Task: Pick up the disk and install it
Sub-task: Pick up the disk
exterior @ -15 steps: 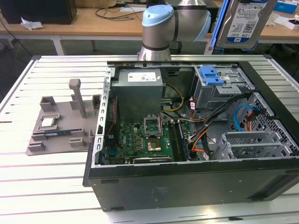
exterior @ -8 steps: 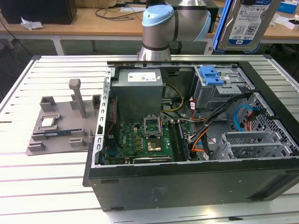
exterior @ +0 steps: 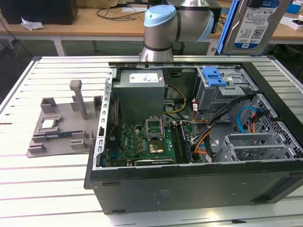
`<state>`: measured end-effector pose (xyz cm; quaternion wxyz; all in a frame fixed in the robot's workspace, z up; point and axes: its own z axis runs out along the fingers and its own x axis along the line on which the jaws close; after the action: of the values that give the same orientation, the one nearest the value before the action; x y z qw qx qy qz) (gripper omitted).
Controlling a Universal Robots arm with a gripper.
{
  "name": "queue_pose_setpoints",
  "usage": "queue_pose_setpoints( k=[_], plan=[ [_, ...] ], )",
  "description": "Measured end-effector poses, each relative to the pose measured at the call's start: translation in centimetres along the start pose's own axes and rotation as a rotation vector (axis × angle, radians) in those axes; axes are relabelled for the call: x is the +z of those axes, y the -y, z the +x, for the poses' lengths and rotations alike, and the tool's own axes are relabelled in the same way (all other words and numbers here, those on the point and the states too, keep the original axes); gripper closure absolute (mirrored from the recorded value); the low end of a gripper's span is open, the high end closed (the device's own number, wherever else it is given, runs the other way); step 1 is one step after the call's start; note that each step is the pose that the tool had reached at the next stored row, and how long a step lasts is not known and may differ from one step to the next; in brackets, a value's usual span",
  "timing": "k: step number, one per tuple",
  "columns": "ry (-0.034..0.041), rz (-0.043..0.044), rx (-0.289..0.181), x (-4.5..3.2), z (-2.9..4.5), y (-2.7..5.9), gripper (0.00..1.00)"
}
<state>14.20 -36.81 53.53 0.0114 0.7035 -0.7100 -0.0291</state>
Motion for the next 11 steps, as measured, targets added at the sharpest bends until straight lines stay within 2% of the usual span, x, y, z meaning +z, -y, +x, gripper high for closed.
queue_pose_setpoints(
  k=[4,8,10,11],
  plan=[
    [0.0001,0.0000,0.000,-0.01,0.55,0.00,0.63],
    [0.0001,0.0001,0.000,-0.03,1.43,0.01,0.63],
    [0.0000,0.0000,0.000,-0.07,2.84,0.03,0.63],
    [0.0001,0.0000,0.000,-0.08,3.31,0.03,0.63]
  ],
)
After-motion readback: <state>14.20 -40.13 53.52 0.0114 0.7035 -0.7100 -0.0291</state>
